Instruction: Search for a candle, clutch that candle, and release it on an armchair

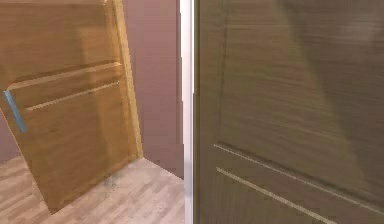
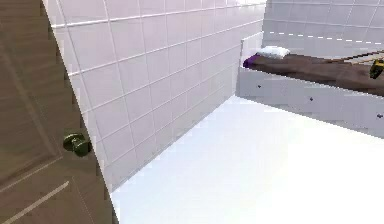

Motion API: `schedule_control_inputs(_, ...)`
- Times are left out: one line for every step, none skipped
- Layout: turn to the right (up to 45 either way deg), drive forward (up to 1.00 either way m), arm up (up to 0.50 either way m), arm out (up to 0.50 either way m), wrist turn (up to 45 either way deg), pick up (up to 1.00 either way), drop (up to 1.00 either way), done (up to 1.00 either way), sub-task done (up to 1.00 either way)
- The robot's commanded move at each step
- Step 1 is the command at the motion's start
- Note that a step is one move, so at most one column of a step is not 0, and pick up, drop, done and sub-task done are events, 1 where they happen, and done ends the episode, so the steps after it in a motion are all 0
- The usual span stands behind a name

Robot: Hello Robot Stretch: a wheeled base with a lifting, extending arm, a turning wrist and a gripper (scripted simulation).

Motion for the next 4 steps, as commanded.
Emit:
schedule_control_inputs(-24.0,0.00,0.00,0.00,0.0,0.00,0.00,0.00,0.00)
schedule_control_inputs(0.0,0.50,0.00,0.00,0.0,0.00,0.00,0.00,0.00)
schedule_control_inputs(-30.0,0.00,0.00,0.00,0.0,0.00,0.00,0.00,0.00)
schedule_control_inputs(0.0,0.45,0.00,0.00,0.0,0.00,0.00,0.00,0.00)
